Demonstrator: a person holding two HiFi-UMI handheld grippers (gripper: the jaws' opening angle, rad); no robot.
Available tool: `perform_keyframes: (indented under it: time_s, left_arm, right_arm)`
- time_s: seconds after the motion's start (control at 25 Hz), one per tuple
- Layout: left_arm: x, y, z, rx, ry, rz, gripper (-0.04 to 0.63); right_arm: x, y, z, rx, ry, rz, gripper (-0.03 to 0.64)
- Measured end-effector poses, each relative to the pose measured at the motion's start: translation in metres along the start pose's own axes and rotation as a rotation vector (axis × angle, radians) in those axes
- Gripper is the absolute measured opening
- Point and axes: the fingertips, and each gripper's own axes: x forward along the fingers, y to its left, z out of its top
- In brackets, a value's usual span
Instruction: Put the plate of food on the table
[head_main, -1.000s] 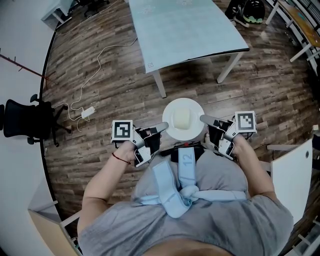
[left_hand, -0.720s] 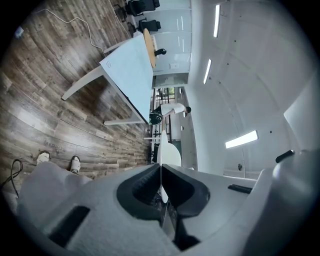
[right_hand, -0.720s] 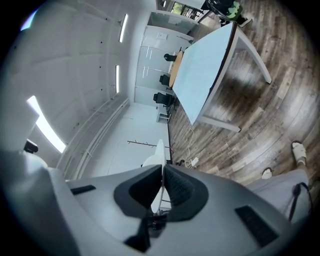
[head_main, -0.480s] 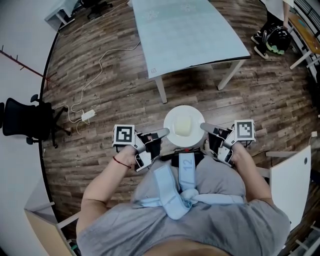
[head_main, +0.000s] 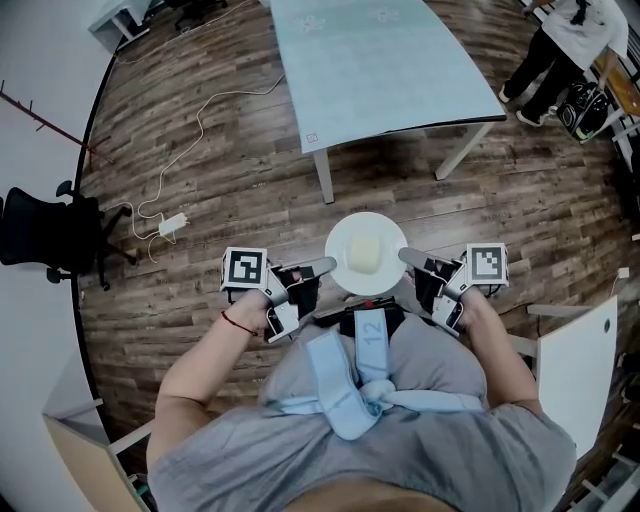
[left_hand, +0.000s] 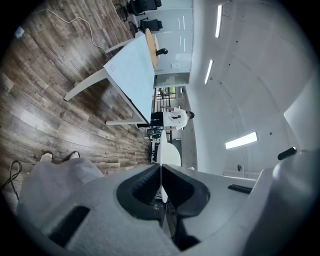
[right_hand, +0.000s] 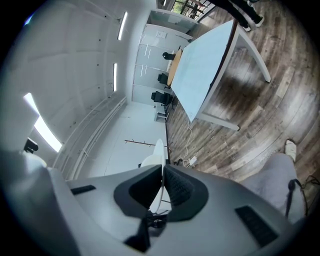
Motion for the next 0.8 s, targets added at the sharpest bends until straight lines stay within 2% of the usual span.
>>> perform_keyframes:
  time_s: [0.2, 0.48, 0.8]
  left_arm:
    - [0.004, 0.008, 0.009, -0.023, -0.014, 0.002, 0.026]
    - [0.017, 0.009, 0.037, -0.027, -0.05, 0.008, 0.026]
    - [0.079, -0.01, 0.126, -0.021, -0.094, 0.033, 0.026]
  right_arm:
    - [0.006, -0.008, 0.009, -0.005, 0.024, -0.009, 0.038]
    - [0.018, -0.012, 0.041, -0.01, 0.055, 0.003, 0.038]
    - [0.03, -0.018, 0.158, -0.034, 0.108, 0.012, 0.038]
